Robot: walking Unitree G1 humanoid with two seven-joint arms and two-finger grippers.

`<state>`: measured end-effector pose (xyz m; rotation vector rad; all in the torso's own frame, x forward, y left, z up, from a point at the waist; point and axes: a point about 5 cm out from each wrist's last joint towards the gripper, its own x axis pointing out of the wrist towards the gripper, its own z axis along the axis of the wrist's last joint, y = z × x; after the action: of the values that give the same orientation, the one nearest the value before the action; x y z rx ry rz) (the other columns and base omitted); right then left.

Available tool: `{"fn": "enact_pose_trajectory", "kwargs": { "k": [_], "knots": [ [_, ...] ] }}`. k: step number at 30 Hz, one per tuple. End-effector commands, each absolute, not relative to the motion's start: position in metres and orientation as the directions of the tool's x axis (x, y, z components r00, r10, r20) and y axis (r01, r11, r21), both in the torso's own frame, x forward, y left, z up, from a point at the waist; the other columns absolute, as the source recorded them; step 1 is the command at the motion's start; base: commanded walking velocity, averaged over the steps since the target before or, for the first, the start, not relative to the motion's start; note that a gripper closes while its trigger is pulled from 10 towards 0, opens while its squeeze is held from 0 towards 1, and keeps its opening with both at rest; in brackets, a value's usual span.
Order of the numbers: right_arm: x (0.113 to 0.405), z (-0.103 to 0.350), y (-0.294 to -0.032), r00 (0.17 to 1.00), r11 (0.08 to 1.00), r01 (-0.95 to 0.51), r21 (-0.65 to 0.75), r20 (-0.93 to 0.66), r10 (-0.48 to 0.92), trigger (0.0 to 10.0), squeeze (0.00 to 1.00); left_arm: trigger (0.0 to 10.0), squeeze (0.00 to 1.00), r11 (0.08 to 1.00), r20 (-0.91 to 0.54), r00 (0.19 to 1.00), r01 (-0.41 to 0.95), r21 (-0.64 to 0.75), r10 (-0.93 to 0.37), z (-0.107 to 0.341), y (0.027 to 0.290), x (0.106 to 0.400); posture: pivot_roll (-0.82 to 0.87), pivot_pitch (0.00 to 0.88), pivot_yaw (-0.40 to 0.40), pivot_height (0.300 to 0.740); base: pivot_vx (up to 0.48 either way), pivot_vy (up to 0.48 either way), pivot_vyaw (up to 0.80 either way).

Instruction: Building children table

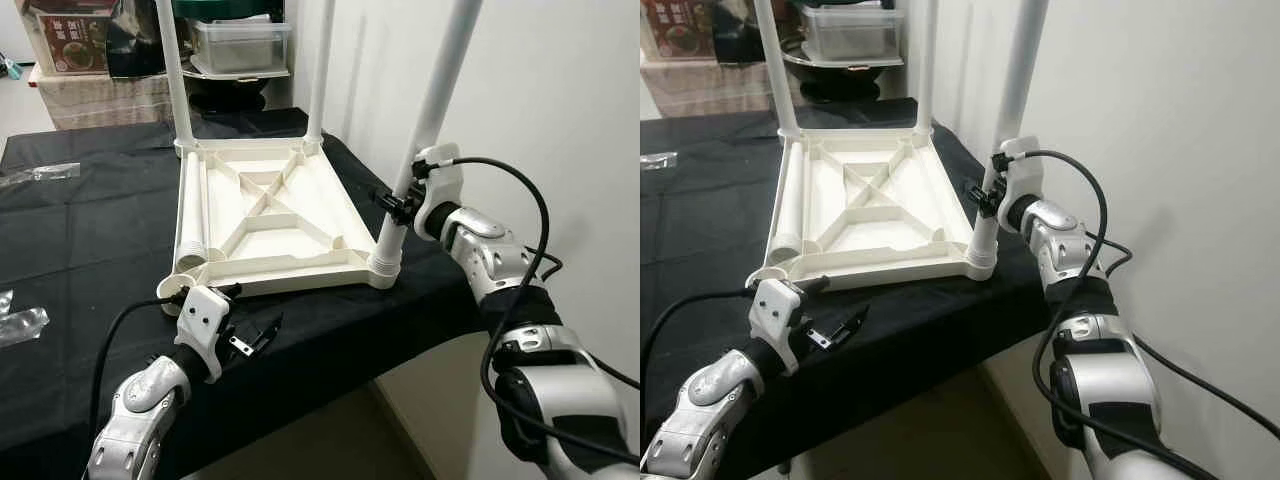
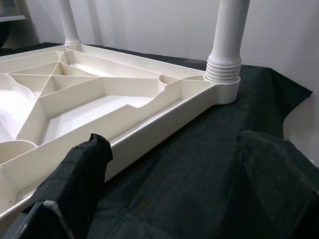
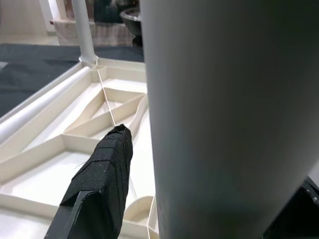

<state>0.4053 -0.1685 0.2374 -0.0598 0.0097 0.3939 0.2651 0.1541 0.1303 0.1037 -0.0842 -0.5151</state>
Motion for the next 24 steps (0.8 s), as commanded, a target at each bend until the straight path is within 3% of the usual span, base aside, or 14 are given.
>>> {"fn": "enact_pose_trajectory", "kwargs": {
  "k": [1, 21, 22, 24],
  "knots": [
    [0.407, 0.242, -0.171, 0.923, 0.921, -0.384, -0.064, 0.001, 0.385, 10.0, 0.00, 10.0, 0.00, 0.861, 0.040, 0.865, 0.493, 0.127, -0.501, 0.128, 0.155, 0.265, 0.05, 0.000, -0.101, 0.740, 0.000, 0.000, 0.00],
    [0.411, 0.236, -0.176, 0.890, 0.889, -0.456, -0.033, -0.033, 0.455, 10.0, 0.00, 10.0, 0.00, 0.857, 0.035, 0.861, 0.498, 0.134, -0.507, 0.128, 0.155, 0.264, 0.06, 0.000, -0.107, 0.740, 0.000, 0.000, 0.00],
    [0.411, 0.235, -0.176, 0.888, 0.888, -0.460, -0.032, -0.038, 0.458, 8.5, 0.00, 10.0, 0.00, 0.856, 0.035, 0.861, 0.499, 0.134, -0.507, 0.128, 0.155, 0.264, 0.06, 0.000, -0.107, 0.740, 0.000, 0.000, 0.00],
    [0.412, 0.234, -0.176, 0.886, 0.886, -0.462, -0.031, -0.043, 0.461, 8.5, 0.00, 10.0, 0.00, 0.856, 0.035, 0.861, 0.500, 0.134, -0.508, 0.128, 0.155, 0.263, 0.07, 0.000, -0.109, 0.740, 0.000, 0.000, 0.00]
  ]
}}
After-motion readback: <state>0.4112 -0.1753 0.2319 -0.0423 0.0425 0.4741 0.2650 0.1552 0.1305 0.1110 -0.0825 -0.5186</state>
